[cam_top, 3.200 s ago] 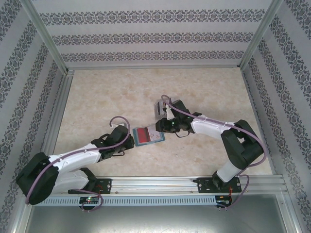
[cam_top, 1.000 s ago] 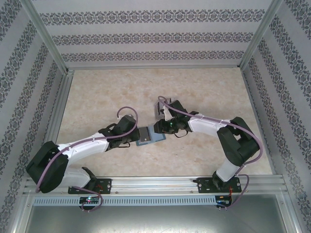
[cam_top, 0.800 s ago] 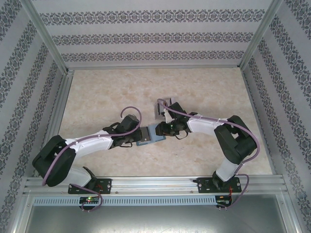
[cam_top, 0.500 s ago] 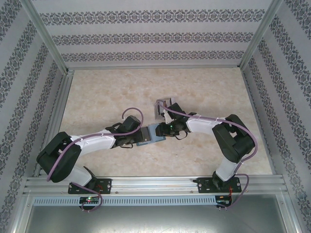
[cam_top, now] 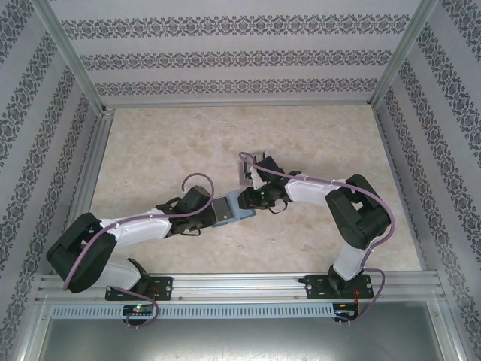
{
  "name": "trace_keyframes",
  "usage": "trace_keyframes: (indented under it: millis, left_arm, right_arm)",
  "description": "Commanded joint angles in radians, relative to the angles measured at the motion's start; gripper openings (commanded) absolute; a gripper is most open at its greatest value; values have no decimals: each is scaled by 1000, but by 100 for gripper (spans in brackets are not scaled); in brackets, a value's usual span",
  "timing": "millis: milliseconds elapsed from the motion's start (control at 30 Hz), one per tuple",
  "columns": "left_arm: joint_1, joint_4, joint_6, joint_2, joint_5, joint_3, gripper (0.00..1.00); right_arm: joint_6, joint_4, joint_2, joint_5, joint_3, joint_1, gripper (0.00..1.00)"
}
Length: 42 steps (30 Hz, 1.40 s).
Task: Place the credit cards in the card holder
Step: Rotate the card holder at the center of the table, then pick up the credit card from the storage box.
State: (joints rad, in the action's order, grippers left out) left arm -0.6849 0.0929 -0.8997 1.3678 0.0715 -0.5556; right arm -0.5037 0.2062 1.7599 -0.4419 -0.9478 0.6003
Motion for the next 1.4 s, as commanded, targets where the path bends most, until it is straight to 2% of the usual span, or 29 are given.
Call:
trace_keyframes:
  millis: [0,133,233,400,567,800,1067,1367]
  left_arm:
    - [11,71,-38,-65,-13,10,16]
    - [10,103,-28,-110,-34,-17,18]
    - [18,153,22,-96,-75,-81,22]
    - [65,208,127,4,-73,-218,27]
    - [99,178,178,109,-12,-315,28]
    - [105,176,202,224,55,-418,29]
    - [105,165,199,244,83,-410,30]
    - [107,151,193,248,85,-392,30]
  right_arm:
    - [35,53,-26,8,-29,-26,43]
    - [61,113,-90,-1,-62,-67,44]
    - [65,130,-159,-28,-69,-118,44]
    - [86,167,-236,6,-91,-231,44]
    - [85,171,-195,-12,-139,-338,45]
    - [108,200,-60,12,-263,-350,45]
    - [129,242,59,70,-371,-353,46]
    - [122,249,134,7,-432,-327,46]
